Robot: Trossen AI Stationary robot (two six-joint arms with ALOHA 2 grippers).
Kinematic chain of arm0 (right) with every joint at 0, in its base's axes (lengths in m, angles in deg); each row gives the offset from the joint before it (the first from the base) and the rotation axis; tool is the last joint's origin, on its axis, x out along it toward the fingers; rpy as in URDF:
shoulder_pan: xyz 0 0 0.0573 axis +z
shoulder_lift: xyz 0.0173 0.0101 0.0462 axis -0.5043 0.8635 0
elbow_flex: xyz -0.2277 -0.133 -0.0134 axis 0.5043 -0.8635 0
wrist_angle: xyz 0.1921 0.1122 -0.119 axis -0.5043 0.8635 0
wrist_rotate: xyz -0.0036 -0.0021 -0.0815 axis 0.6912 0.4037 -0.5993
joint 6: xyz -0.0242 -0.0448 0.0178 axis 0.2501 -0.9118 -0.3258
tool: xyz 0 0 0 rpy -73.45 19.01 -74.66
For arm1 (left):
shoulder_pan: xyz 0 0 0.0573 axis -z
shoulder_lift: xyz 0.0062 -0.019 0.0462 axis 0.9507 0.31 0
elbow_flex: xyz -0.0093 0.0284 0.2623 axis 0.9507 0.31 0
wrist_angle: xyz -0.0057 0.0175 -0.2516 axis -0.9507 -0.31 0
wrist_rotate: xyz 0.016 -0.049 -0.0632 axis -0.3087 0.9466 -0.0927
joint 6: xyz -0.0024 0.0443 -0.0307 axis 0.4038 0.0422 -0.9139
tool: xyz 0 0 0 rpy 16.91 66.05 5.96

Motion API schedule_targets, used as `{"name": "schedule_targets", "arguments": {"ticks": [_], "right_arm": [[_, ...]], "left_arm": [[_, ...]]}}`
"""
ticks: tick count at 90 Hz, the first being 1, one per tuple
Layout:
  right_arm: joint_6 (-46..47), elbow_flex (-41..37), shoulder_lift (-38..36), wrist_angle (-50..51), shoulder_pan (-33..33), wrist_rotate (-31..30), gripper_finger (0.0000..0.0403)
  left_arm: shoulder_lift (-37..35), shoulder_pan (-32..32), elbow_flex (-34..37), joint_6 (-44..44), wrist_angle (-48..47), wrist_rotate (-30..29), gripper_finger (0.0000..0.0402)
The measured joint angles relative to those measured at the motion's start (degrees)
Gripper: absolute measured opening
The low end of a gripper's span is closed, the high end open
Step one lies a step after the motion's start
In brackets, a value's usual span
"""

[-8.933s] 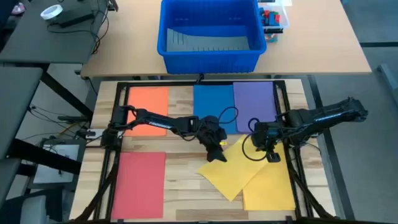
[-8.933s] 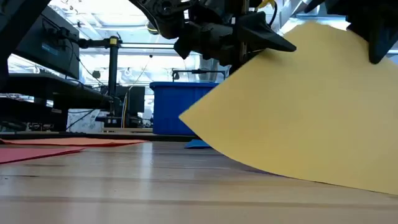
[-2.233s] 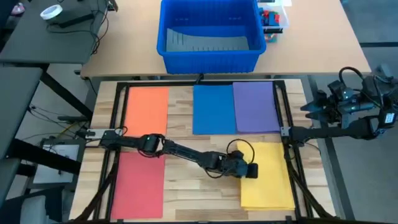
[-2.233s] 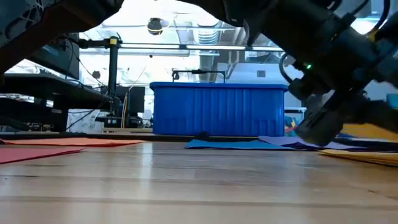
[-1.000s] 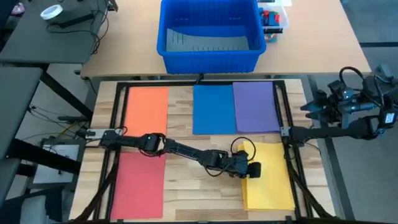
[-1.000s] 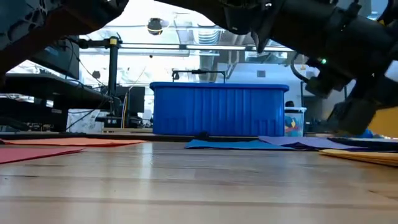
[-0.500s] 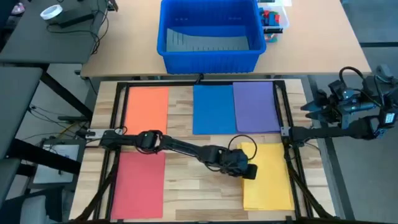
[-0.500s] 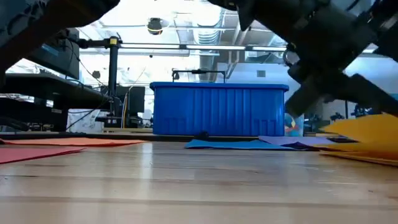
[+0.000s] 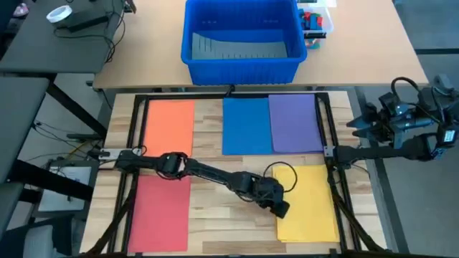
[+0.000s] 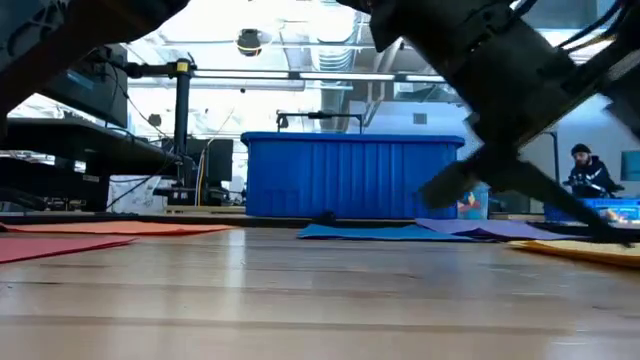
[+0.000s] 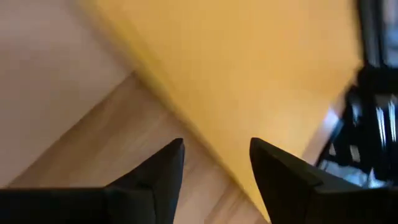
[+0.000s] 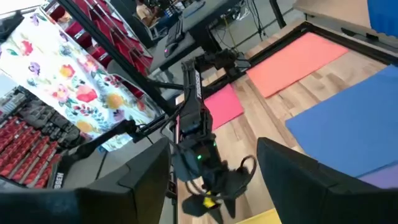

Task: Organize paper
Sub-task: Stack the yellow paper on top of the other yellow papers, then return to Home Position

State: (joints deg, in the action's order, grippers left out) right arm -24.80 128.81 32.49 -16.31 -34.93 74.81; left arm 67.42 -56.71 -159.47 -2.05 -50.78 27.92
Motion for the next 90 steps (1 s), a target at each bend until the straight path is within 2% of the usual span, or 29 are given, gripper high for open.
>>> {"name": "schedule_targets", "arguments": {"ticks": [10, 19, 29, 39, 63, 78, 90], "right_arm": [[-1.91, 0.0, 0.0, 0.6, 0.0, 0.02, 0.0225], [-2.67, 0.0, 0.0, 1.71, 0.0, 0.02, 0.0225], [-2.7, 0.0, 0.0, 3.33, 0.01, 0.02, 0.0225], [-3.99, 0.0, -0.01, 3.77, 0.02, 0.02, 0.0225], [-4.51, 0.0, 0.0, 3.57, 0.02, 0.02, 0.0225], [-4.15, 0.18, 0.0, 3.86, 0.04, 0.09, 0.0225], [-4.91, 1.16, -0.02, 4.18, 0.04, 0.17, 0.0225]], "left_arm": [[1.57, 0.7, 0.08, 10.32, 1.54, -0.59, 0.0106], [1.61, 0.7, 0.06, 15.14, -2.41, -1.11, 0.0055], [1.67, 0.85, 0.06, 21.72, -2.03, -1.39, 0.0008], [1.87, 1.14, 0.11, 25.22, 1.75, -1.56, 0.0013], [1.94, 1.24, 0.17, 27.66, 2.93, -3.18, 0.0011], [0.52, 1.0, 0.28, 27.87, -0.8, -0.36, 0.0005], [-5.85, 1.54, 0.28, 27.87, -7.31, -0.3, 0.0]]}}
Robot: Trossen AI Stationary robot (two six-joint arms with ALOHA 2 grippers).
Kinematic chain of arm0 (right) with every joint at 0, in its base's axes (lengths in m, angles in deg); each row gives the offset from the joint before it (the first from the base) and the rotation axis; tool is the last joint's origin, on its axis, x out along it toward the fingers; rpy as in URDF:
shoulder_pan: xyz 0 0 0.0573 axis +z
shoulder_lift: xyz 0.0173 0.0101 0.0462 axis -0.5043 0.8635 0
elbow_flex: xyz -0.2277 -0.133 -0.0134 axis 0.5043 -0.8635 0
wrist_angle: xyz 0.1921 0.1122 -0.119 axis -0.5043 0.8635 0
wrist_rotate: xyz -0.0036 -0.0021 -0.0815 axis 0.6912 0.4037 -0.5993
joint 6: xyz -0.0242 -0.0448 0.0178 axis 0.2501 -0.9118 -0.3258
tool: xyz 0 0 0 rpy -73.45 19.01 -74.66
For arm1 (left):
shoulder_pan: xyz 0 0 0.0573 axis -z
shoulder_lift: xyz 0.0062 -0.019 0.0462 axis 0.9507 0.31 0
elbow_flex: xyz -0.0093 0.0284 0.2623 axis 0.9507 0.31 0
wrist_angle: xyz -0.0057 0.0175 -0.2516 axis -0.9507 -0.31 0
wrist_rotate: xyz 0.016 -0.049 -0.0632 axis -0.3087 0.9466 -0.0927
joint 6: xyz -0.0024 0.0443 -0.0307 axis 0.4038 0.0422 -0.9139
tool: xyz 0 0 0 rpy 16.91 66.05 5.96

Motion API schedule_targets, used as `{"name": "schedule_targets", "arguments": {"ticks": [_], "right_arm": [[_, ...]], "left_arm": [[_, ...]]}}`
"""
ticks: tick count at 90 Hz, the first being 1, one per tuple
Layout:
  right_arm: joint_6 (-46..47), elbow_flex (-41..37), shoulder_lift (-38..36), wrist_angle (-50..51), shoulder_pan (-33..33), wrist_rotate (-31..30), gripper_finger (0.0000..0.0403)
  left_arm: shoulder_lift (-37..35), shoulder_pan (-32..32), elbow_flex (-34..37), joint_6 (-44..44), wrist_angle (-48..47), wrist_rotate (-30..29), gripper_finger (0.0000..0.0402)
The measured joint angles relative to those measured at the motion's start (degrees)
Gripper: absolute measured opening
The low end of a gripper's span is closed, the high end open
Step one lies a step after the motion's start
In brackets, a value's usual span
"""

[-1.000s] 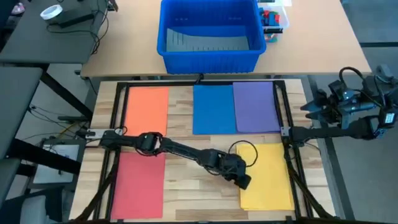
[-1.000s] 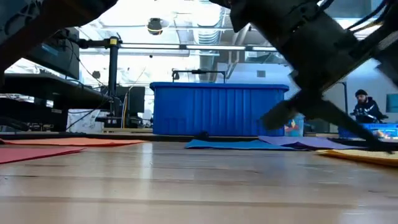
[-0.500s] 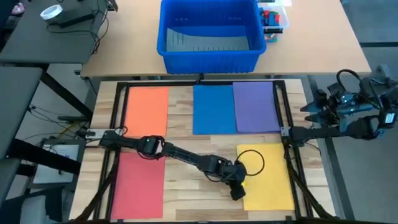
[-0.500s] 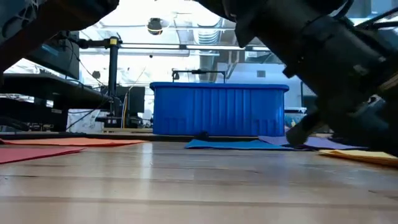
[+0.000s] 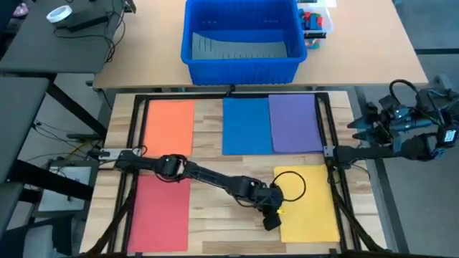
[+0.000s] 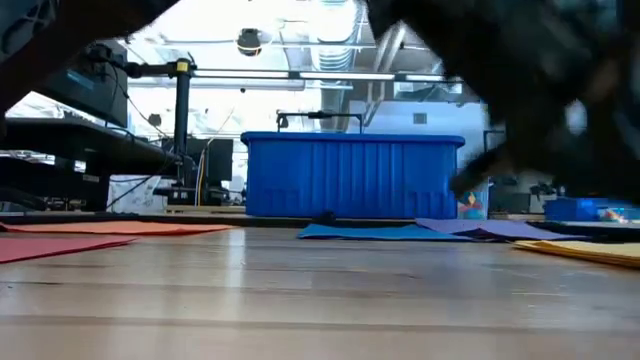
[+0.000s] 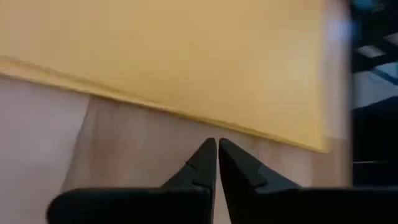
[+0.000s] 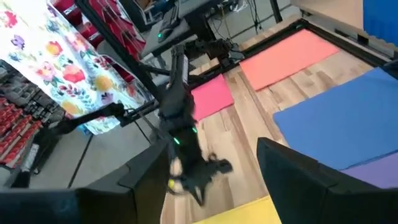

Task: Organize paper
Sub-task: Return to Home Position

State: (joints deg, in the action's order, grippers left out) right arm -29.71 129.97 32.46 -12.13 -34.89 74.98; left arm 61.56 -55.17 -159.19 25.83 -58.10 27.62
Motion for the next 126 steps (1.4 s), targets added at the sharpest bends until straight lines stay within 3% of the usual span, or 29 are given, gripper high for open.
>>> {"name": "schedule_targets", "arguments": {"ticks": [19, 30, 41, 56, 67, 76, 90, 103, 114, 126], "right_arm": [[-7.56, -2.9, 0.83, 0.07, -0.07, -1.44, 0.0225], [-8.74, -9.94, 3.63, -9.14, -0.06, -1.57, 0.0209], [-12.41, -19.33, 7.46, -24.53, -0.07, -3.21, 0.0152], [-16.39, -32.91, 12.06, -54.07, -2.76, -4.54, 0.0021], [-10.04, -43.2, 13.28, -74.02, -5.34, -4.75, 0.0011], [-6.06, -50.35, 13.07, -82.29, -5.73, -4.94, 0.0004], [6.34, -55.14, 12.33, -79.79, -5.67, -4.64, 0.0003], [0.85, -59.6, 10.45, -79.15, 0.47, -5.63, 0.0005], [1.21, -64.28, 6.47, -78.99, 3.64, -12.48, 0.0005], [0.65, -68.59, -0.38, -78.93, 5.48, -12.41, 0.0005]], "left_arm": [[-14.8, 0.47, -0.27, 4.04, -14.5, -3.95, 0.0], [-21.55, 0.21, -0.2, 12.89, -19.31, -8.07, 0.0], [-27.65, -1.67, -0.26, 18.77, -25.17, -10.91, 0.0], [-33.33, -4.91, 0.12, 25.78, -34.97, -11.12, 0.0], [-39.19, -7.13, 0.08, 31.38, -40.43, -10.71, 0.0], [-43.14, -9.48, 0.74, 35.15, -41.59, -9.58, 0.0], [-48.73, -12.47, 4.0, 38.6, -42.93, -9.49, 0.0], [-52.89, -14.38, 9.89, 38.09, -42.44, -10.37, 0.0], [-55.6, -14.78, 16.86, 35.4, -42.73, -10.11, 0.0], [-58.23, -13.62, 25.3, 30.23, -42.35, -10.28, 0.0]]}}
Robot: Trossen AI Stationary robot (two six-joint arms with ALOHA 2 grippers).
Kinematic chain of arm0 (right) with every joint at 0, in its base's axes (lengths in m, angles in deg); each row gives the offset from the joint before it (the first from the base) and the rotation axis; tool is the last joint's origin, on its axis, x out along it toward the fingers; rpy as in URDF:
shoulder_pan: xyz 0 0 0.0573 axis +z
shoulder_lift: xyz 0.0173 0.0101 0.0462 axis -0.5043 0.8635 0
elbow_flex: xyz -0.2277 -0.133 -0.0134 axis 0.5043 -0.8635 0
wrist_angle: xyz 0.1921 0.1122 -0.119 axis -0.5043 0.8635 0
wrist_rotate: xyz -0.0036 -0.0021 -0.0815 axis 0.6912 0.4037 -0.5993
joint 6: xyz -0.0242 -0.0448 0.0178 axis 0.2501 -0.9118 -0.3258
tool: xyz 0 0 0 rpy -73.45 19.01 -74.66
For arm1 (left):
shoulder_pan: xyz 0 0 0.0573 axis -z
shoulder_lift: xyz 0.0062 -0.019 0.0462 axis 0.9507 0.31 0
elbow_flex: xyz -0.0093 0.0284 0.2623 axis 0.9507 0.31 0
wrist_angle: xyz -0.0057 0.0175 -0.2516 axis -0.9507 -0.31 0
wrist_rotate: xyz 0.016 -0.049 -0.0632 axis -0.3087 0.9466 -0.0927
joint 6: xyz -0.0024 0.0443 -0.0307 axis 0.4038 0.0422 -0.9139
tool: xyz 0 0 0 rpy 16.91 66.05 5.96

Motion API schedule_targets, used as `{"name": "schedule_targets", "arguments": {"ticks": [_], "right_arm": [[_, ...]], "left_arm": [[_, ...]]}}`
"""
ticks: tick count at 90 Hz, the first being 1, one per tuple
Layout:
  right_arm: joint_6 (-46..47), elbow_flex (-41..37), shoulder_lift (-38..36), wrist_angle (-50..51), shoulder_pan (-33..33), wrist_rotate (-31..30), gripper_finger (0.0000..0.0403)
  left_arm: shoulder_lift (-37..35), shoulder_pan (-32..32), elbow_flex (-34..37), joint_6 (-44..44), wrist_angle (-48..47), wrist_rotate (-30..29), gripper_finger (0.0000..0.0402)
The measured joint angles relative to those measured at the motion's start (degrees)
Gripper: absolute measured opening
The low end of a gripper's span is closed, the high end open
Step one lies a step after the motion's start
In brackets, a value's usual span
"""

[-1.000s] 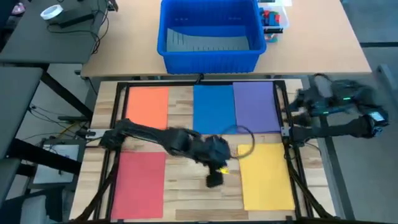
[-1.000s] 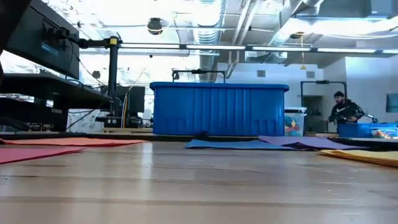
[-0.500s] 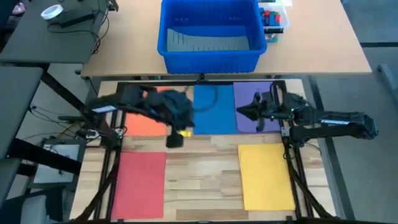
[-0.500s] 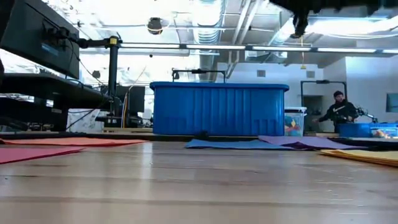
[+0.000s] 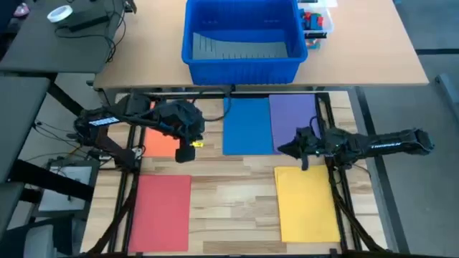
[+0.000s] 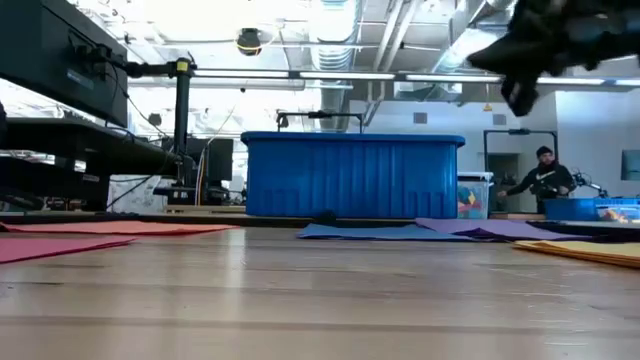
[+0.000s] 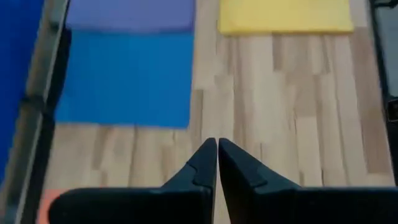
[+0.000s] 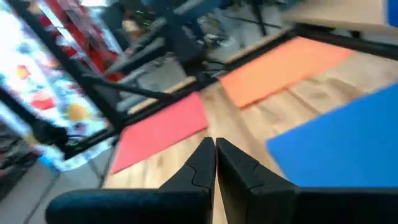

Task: Organize paper
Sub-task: Return to Home Position

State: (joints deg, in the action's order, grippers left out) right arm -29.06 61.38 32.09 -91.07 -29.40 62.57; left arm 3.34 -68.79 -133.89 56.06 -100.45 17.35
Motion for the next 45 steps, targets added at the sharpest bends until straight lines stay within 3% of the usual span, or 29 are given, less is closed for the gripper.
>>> {"name": "schedule_targets", "arguments": {"ticks": [23, 34, 45], "right_arm": [[-2.24, -8.64, -14.94, -1.0, -0.37, -1.26, 0.0006], [-4.52, -12.7, -19.93, -3.28, 0.33, -1.03, 0.0006], [-9.04, -15.36, -24.48, -4.72, 0.37, -1.05, 0.0006]], "left_arm": [[-3.62, 1.76, 11.76, -8.93, 14.2, 0.21, 0.0], [-4.27, 1.49, 12.38, -12.44, 19.39, 0.64, 0.0], [-5.61, 1.27, 12.42, -14.68, 23.18, 6.16, 0.0]]}}
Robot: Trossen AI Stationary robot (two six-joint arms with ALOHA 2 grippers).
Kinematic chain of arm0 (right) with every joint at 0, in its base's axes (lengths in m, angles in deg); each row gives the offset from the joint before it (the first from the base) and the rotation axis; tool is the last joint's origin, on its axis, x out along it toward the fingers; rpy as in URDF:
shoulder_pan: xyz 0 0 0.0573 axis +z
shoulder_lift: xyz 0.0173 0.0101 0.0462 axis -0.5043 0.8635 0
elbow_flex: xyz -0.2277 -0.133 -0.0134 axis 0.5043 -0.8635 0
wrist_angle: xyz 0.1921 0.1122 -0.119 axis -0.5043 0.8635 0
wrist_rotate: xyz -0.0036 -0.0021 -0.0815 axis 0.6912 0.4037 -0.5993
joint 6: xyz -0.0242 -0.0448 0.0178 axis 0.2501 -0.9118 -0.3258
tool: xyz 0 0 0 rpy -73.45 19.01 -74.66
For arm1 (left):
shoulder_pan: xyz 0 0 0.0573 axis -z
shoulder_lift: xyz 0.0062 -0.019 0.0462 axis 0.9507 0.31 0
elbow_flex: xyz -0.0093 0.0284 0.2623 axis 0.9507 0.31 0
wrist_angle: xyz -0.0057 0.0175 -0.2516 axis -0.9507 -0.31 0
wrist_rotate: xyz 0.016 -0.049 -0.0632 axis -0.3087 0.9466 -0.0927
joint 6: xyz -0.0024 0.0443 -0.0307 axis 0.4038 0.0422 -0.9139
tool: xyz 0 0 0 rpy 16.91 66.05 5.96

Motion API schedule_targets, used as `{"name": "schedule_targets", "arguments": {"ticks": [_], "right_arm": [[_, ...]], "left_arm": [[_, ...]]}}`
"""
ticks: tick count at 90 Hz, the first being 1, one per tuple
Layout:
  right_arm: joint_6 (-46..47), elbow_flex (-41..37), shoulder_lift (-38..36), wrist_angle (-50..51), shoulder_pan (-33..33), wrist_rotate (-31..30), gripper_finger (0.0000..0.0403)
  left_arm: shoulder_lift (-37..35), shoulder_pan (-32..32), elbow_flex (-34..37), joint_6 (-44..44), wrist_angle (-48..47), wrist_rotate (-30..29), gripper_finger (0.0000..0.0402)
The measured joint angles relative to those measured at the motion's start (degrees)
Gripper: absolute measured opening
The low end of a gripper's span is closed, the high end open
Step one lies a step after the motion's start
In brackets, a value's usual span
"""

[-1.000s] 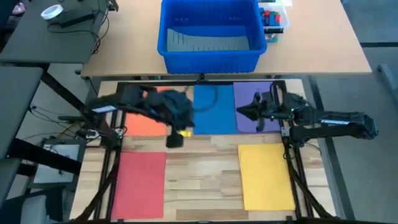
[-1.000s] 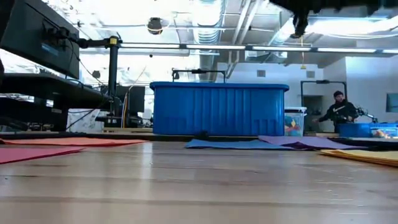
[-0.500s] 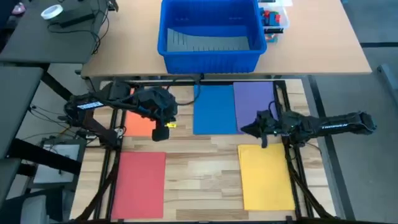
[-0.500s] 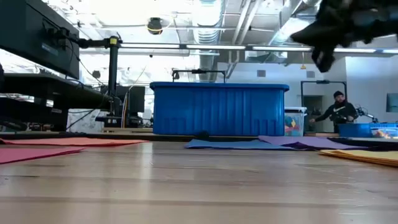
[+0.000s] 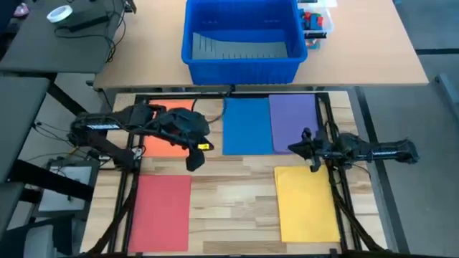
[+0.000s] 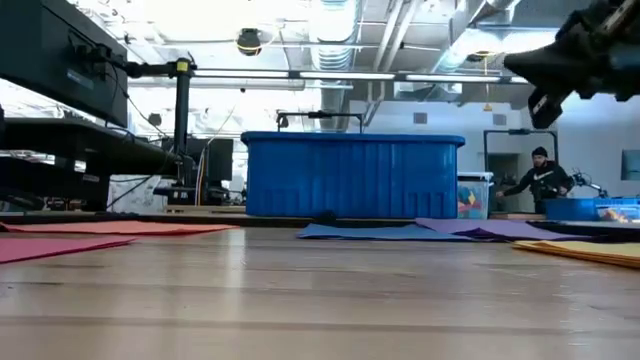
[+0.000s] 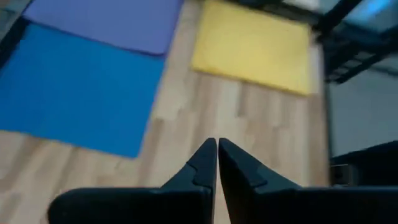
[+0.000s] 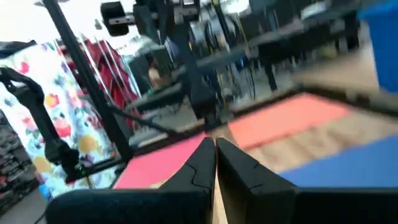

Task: Organize paper
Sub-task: Return to Home Position

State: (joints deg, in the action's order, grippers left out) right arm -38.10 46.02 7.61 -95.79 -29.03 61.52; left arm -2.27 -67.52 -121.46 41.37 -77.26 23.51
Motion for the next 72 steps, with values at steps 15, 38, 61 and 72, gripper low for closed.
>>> {"name": "schedule_targets", "arguments": {"ticks": [15, 38, 61, 72], "right_arm": [[-4.69, -0.72, -3.67, 9.38, -0.68, 0.27, 0.0006], [-8.38, -0.74, -1.43, 9.71, -0.61, 1.6, 0.0006], [-8.36, -0.76, -0.57, 9.75, -0.61, 1.62, 0.0006], [-8.29, -0.76, -0.59, 9.71, -0.61, 1.62, 0.0006]], "left_arm": [[-0.98, -0.63, -0.04, -2.35, 2.01, 6.76, 0.0], [-1.53, -1.26, -0.04, -1.9, 2.43, 4.1, 0.0], [-2.24, -1.55, 1.38, 5.25, 4.8, 0.02, 0.0], [-2.59, -0.81, 8.36, 6.72, 6.27, -2.23, 0.0]]}}
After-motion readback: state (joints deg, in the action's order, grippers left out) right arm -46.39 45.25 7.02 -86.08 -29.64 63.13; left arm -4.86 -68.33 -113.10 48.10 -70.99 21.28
